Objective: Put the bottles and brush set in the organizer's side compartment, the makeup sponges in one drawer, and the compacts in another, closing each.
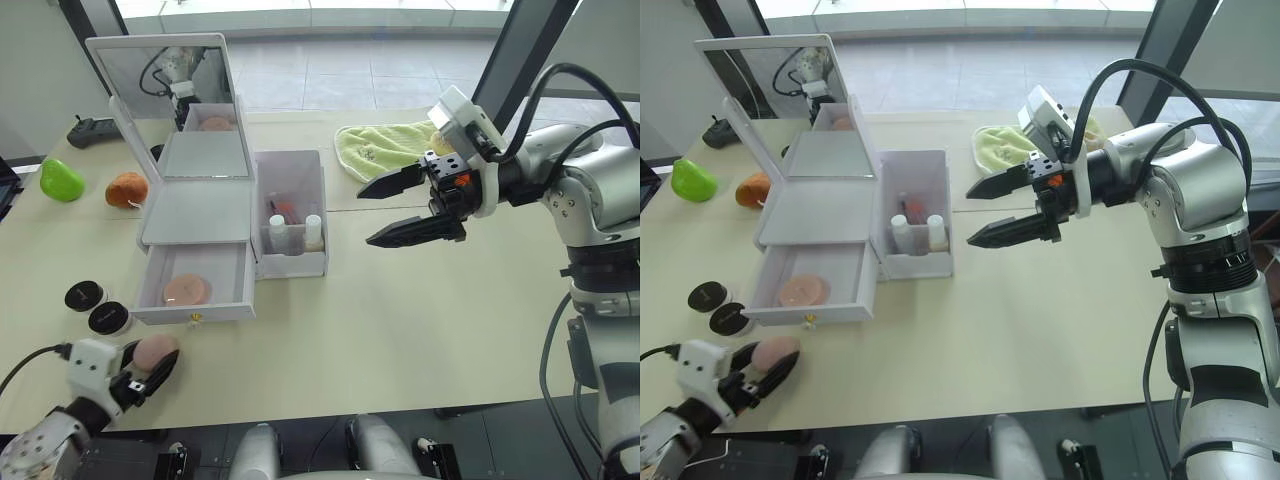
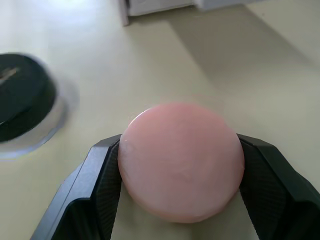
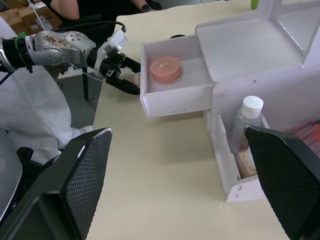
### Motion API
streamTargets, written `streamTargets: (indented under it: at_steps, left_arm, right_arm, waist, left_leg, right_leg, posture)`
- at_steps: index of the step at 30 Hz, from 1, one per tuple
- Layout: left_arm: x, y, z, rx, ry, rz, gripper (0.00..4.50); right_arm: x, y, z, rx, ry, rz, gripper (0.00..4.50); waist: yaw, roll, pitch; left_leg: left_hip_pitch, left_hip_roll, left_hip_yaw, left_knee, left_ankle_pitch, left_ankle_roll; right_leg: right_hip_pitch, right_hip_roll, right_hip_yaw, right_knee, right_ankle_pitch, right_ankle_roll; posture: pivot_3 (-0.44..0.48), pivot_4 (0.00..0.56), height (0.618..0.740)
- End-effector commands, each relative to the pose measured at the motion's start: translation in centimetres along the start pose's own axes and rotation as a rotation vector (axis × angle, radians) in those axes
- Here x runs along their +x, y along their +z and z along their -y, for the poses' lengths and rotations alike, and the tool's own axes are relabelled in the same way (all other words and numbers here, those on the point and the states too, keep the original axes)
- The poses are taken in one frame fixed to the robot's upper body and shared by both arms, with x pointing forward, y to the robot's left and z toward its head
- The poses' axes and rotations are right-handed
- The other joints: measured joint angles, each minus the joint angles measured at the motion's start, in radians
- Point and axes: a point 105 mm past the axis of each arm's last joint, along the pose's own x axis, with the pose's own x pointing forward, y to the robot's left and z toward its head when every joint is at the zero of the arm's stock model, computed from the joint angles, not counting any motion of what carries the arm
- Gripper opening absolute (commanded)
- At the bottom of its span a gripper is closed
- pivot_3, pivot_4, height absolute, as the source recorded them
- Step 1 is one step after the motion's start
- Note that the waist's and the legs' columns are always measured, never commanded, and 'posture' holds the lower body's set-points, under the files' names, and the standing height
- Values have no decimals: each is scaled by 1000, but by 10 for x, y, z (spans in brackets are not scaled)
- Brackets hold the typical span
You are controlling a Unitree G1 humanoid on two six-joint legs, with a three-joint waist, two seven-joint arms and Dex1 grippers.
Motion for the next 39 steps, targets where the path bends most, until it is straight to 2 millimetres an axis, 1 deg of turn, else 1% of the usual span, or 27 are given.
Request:
streamTargets:
  at_steps: [1,2,4,5,7,10,15,17,19,21,23,25,27,28,30,34,37,39]
  left_arm:
    - [-31,30,-21,41,51,110,2993]
    - [-38,37,-25,36,60,140,2993]
    - [-49,63,-29,-2,44,255,2993]
    - [-53,74,-31,9,24,284,2993]
    - [-54,101,-31,46,-19,319,2993]
    - [-45,126,-26,59,-108,310,2993]
    - [-21,163,5,112,-364,274,2993]
    - [-13,173,17,152,-450,259,2993]
    - [-5,175,27,218,-519,225,2993]
    - [9,177,38,290,-587,180,2993]
    - [21,177,44,324,-639,149,2993]
    - [30,176,45,343,-658,128,2993]
    - [44,175,47,377,-674,116,2993]
    - [49,176,48,387,-677,114,2993]
    - [60,175,50,396,-685,111,2993]
    - [72,174,62,411,-756,116,2993]
    - [72,173,68,406,-808,121,2993]
    - [73,171,68,411,-814,118,2993]
  right_arm:
    - [-3,10,-4,-53,11,29,4500]
    - [-3,10,-3,-54,14,30,4500]
    - [-1,9,-1,-55,18,32,4500]
    - [1,9,0,-57,19,33,4500]
    - [3,8,1,-58,24,37,4500]
    - [6,8,3,-64,27,42,4500]
    - [6,7,4,-76,4,47,4500]
    - [5,5,2,-73,-5,47,4500]
    - [3,4,1,-72,-19,44,4500]
    - [0,3,-3,-64,-36,55,4500]
    - [-2,2,-8,-60,-48,60,4500]
    - [-4,1,-12,-58,-63,65,4500]
    - [-7,1,-16,-54,-87,71,4500]
    - [-9,1,-17,-52,-95,73,4500]
    - [-11,1,-20,-49,-114,73,4500]
    - [-14,-2,-27,-42,-138,75,4500]
    - [-16,-3,-31,-37,-159,74,4500]
    - [-18,-4,-33,-33,-173,68,4500]
  waist:
    - [1,-1,1]
    - [2,-1,1]
    - [5,-1,1]
    - [6,-2,2]
    - [8,-1,3]
    - [7,0,3]
    - [2,1,4]
    - [2,1,4]
    - [2,1,4]
    - [2,1,4]
    - [7,1,4]
    - [6,2,4]
    - [3,2,4]
    - [4,2,4]
    - [2,2,4]
    - [4,2,4]
    - [4,2,4]
    - [4,2,4]
  left_leg:
    - [0,0,0,0,0,0]
    - [0,0,0,0,0,0]
    - [0,0,0,0,0,0]
    - [0,0,0,0,0,0]
    - [-1,0,0,0,0,0]
    - [-1,0,1,0,0,0]
    - [-1,0,2,0,0,0]
    - [-1,0,2,0,0,0]
    - [-1,0,2,0,0,0]
    - [-1,0,2,-1,0,0]
    - [-1,-1,1,0,0,0]
    - [-1,-1,1,0,0,0]
    - [0,-1,1,-1,0,0]
    - [0,0,1,-1,0,0]
    - [-1,0,1,-1,0,0]
    - [-1,0,1,0,0,0]
    - [-1,0,1,0,0,0]
    - [-1,0,1,0,0,0]
  right_leg:
    - [-1,0,0,-1,0,0]
    - [-3,0,0,-1,-1,1]
    - [-6,-1,0,-1,-2,2]
    - [-6,-2,-1,-1,-2,2]
    - [-7,-1,-1,0,-2,2]
    - [-6,-1,-1,0,-2,2]
    - [-6,0,0,1,-1,2]
    - [-5,0,0,1,-1,2]
    - [-6,1,0,1,-1,2]
    - [-3,1,1,0,1,0]
    - [-1,1,0,1,1,0]
    - [-1,2,1,0,1,1]
    - [-1,2,1,0,1,2]
    - [-1,2,1,0,3,6]
    - [-1,3,1,0,4,7]
    - [-1,3,1,0,4,7]
    - [-1,3,1,0,4,8]
    - [-1,3,1,0,4,9]
  posture:
    - [0,150,740]
    - [0,150,740]
    - [0,150,740]
    - [0,150,740]
    - [0,150,740]
    - [0,150,740]
    - [0,150,740]
    - [0,150,740]
    - [0,150,740]
    - [0,150,740]
    - [0,150,740]
    - [0,150,740]
    - [0,150,740]
    - [0,150,740]
    - [0,150,740]
    - [0,150,740]
    - [0,150,740]
    - [0,150,740]
